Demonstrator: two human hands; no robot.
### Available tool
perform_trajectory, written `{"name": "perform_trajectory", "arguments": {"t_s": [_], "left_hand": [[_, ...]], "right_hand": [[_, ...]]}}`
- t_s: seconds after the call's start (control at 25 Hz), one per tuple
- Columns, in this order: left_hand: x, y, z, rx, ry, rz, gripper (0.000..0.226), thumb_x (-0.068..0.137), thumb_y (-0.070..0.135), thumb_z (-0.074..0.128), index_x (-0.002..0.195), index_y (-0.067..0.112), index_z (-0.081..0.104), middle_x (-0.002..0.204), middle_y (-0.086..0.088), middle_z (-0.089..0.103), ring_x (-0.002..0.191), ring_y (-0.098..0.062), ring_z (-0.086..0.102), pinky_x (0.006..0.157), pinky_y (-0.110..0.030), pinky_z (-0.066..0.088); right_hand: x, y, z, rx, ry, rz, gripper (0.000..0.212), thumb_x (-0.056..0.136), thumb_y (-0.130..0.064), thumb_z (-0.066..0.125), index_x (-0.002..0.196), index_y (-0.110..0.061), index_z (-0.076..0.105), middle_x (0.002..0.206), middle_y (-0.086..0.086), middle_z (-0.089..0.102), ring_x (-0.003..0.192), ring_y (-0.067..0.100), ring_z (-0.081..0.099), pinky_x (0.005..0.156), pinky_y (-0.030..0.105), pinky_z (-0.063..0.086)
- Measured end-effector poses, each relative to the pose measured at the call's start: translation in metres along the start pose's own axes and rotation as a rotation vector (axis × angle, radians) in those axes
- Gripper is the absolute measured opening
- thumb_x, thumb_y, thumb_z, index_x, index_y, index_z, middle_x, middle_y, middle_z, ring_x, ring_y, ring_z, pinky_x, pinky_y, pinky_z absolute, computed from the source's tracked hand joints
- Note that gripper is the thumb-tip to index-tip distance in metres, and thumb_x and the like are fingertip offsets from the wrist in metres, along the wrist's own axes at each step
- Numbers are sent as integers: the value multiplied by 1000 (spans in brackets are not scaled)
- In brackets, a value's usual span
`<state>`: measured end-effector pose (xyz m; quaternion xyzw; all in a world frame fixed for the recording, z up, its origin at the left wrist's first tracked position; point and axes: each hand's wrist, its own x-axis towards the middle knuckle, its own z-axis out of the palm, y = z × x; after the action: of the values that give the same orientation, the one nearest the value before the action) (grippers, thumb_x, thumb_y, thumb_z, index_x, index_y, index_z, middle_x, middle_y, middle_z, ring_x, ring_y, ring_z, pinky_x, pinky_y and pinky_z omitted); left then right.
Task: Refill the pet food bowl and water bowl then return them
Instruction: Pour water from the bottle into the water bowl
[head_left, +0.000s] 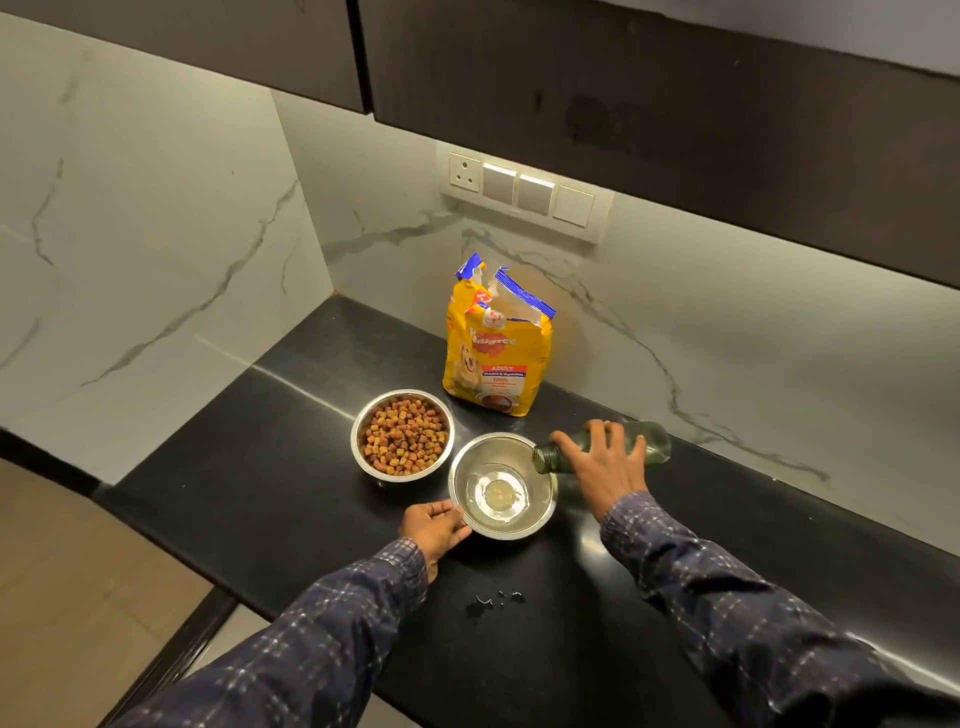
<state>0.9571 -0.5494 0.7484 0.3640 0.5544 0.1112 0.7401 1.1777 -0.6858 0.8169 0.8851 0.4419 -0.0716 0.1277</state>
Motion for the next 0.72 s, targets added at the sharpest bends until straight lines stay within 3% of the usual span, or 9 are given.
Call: {"name": "perform_trajectory", "arguments": {"t_s": [0.16,0.36,0.72], "left_hand": [[-2,0,1,-19,-3,-7,12,99,-2,64,110,-4,68,104,-17,74,90,-22,74,65,-25,65],[-2,4,1,-22,6,-12,11,99,-3,64,110,-3,67,99,-15,73,87,-21,74,61,-23,64],[-3,2,2,-33,18,-16,9,99,-2,64,108,0,67,99,-13,72,88,-19,73,67,-26,64]], "right_hand": [[-3,-3,0,-62,-13,-12,81,97,-40,69,161,-45,19,163,19,24,155,42,23,118,77,27],[-3,-4,3,-156,-27,-26,87,96,-40,71,162,-45,15,166,21,19,156,43,19,116,79,25],[-3,-5,1,-223,-17,-48,92,94,-37,74,162,-44,12,167,22,18,157,44,17,116,80,23]]}}
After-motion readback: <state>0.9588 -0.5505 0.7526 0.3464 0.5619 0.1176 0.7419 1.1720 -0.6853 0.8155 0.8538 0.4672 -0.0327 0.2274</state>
